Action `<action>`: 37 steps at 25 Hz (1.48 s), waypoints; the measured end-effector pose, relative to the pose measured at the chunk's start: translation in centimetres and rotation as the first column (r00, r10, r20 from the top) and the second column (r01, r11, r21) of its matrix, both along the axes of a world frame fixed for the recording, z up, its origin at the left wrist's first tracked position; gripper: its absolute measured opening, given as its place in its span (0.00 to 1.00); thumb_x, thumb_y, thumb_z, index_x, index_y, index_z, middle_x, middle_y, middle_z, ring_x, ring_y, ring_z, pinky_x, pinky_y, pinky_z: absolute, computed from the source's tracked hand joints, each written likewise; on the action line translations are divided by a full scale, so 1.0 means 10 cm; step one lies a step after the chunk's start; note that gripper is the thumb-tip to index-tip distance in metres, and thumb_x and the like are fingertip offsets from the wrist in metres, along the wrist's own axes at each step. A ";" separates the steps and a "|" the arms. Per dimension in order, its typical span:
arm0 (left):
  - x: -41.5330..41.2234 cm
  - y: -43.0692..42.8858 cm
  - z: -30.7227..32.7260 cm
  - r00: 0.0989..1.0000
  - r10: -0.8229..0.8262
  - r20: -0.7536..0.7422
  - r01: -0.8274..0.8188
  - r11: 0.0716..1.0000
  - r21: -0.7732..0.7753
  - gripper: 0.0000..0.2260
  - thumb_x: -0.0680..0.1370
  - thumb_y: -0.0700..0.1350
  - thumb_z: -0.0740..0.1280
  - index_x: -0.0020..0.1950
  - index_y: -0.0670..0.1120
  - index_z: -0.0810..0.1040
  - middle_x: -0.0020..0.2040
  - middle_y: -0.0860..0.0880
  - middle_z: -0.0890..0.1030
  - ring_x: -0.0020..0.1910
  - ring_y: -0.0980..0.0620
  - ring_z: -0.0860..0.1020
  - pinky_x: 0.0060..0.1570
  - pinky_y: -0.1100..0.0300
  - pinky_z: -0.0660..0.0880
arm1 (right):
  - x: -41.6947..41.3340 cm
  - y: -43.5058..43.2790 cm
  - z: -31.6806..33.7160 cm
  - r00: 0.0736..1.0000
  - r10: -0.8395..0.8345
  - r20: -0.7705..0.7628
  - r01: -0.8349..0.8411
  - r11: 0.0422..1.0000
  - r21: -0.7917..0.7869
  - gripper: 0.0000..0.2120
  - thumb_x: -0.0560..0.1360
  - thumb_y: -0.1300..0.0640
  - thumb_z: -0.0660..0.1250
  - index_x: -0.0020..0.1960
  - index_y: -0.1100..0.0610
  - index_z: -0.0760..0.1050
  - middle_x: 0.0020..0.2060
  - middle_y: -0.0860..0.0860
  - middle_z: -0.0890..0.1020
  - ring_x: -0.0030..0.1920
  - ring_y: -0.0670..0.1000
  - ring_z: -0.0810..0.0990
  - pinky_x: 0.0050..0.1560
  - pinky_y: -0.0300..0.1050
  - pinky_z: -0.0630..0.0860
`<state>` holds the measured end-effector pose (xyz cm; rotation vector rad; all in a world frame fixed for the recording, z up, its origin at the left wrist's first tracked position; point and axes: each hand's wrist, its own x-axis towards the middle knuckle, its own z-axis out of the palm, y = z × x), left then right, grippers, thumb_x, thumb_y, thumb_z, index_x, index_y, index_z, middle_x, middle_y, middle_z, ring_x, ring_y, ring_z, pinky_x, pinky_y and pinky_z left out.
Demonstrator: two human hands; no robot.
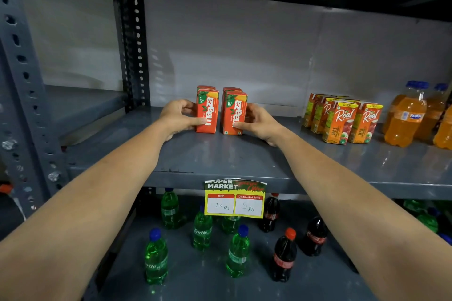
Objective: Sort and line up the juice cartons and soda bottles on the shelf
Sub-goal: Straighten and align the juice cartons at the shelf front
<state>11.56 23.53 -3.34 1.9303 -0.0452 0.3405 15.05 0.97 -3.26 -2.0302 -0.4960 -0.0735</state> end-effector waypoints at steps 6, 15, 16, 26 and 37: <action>-0.01 0.01 -0.03 0.999 0.040 0.016 -0.040 0.999 -0.002 0.26 0.64 0.45 0.80 0.58 0.43 0.75 0.53 0.45 0.82 0.53 0.48 0.80 0.54 0.50 0.79 | -0.01 0.04 0.02 0.999 -0.041 -0.035 0.045 0.991 0.127 0.28 0.70 0.58 0.72 0.66 0.57 0.63 0.57 0.53 0.75 0.58 0.51 0.75 0.58 0.47 0.74; -0.58 -0.27 -0.06 0.864 0.087 0.495 -0.337 0.831 0.442 0.18 0.64 0.57 0.77 0.43 0.49 0.75 0.34 0.51 0.77 0.35 0.53 0.74 0.36 0.58 0.71 | -0.53 -0.28 -0.01 0.860 -0.389 0.331 0.338 0.919 0.203 0.14 0.65 0.52 0.62 0.26 0.58 0.64 0.23 0.50 0.63 0.27 0.46 0.61 0.29 0.40 0.61; -0.67 -0.38 -0.08 0.844 -0.001 0.537 -0.329 0.789 0.519 0.16 0.65 0.56 0.76 0.43 0.49 0.75 0.35 0.51 0.78 0.36 0.51 0.75 0.38 0.56 0.72 | -0.62 -0.41 -0.03 0.861 -0.409 0.301 0.352 0.908 0.227 0.15 0.65 0.52 0.63 0.26 0.62 0.69 0.24 0.52 0.65 0.29 0.48 0.64 0.31 0.40 0.63; -0.70 -2.26 -0.16 0.821 -0.068 0.567 -0.201 0.895 0.399 0.13 0.67 0.56 0.74 0.41 0.50 0.76 0.35 0.54 0.79 0.38 0.51 0.78 0.42 0.56 0.74 | -0.90 -2.52 -0.08 0.771 -0.546 0.327 0.435 0.827 0.355 0.17 0.67 0.59 0.65 0.25 0.55 0.61 0.19 0.44 0.62 0.23 0.43 0.60 0.26 0.37 0.59; 0.25 -3.22 -0.20 0.983 0.096 0.159 -0.159 0.880 0.447 0.37 0.64 0.58 0.78 0.65 0.42 0.69 0.63 0.41 0.76 0.61 0.43 0.75 0.59 0.46 0.74 | -0.08 -3.07 -0.08 0.926 -0.321 0.198 0.343 0.935 -0.091 0.32 0.70 0.53 0.72 0.67 0.56 0.60 0.64 0.55 0.75 0.64 0.55 0.75 0.59 0.49 0.74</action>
